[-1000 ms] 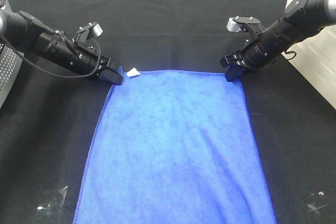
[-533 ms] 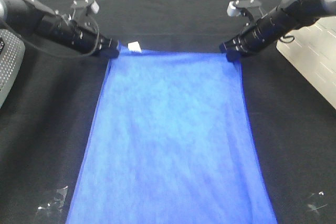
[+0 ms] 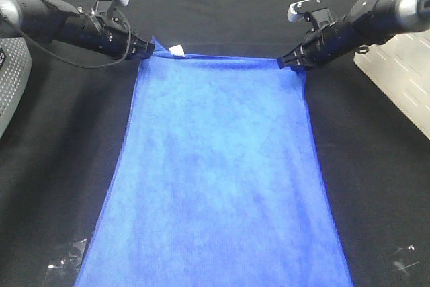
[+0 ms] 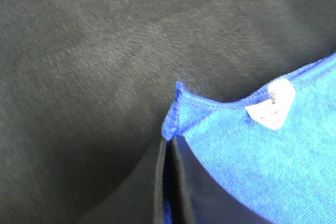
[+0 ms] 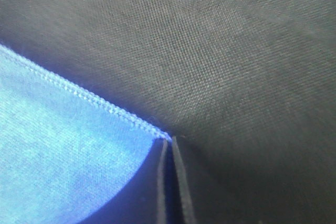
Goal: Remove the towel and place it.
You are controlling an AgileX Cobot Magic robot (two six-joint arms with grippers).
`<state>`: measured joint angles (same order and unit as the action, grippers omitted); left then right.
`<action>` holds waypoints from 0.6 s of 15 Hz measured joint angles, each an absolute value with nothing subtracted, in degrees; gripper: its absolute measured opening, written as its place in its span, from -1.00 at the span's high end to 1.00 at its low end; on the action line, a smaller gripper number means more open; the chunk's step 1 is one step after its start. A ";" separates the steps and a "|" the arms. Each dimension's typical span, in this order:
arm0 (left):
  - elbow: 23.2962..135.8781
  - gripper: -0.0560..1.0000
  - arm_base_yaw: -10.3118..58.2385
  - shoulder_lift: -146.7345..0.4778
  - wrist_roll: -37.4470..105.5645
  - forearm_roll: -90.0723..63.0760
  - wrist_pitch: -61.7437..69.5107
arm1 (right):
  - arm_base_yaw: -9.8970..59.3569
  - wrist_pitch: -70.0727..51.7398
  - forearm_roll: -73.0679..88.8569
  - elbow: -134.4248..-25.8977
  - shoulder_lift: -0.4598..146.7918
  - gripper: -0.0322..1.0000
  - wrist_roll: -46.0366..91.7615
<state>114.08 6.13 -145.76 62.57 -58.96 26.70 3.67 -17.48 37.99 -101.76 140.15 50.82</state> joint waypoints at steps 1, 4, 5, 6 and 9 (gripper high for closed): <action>115.45 0.89 6.13 -146.62 63.31 -58.96 26.36 | 3.67 -17.48 38.10 -104.05 141.75 0.92 51.28; 119.18 0.89 6.13 -148.85 63.83 -59.07 23.95 | 3.67 -18.16 38.16 -112.82 146.16 0.92 51.80; 119.75 0.89 6.13 -149.37 63.88 -59.24 22.92 | 3.67 -19.02 38.16 -115.28 147.48 0.92 51.80; 119.81 0.89 6.13 -149.66 63.88 -59.64 21.43 | 3.67 -19.37 38.22 -117.57 148.68 0.92 51.91; 119.92 0.89 6.47 -150.34 63.88 -60.10 16.73 | 3.95 -19.14 38.56 -121.07 150.75 0.92 52.02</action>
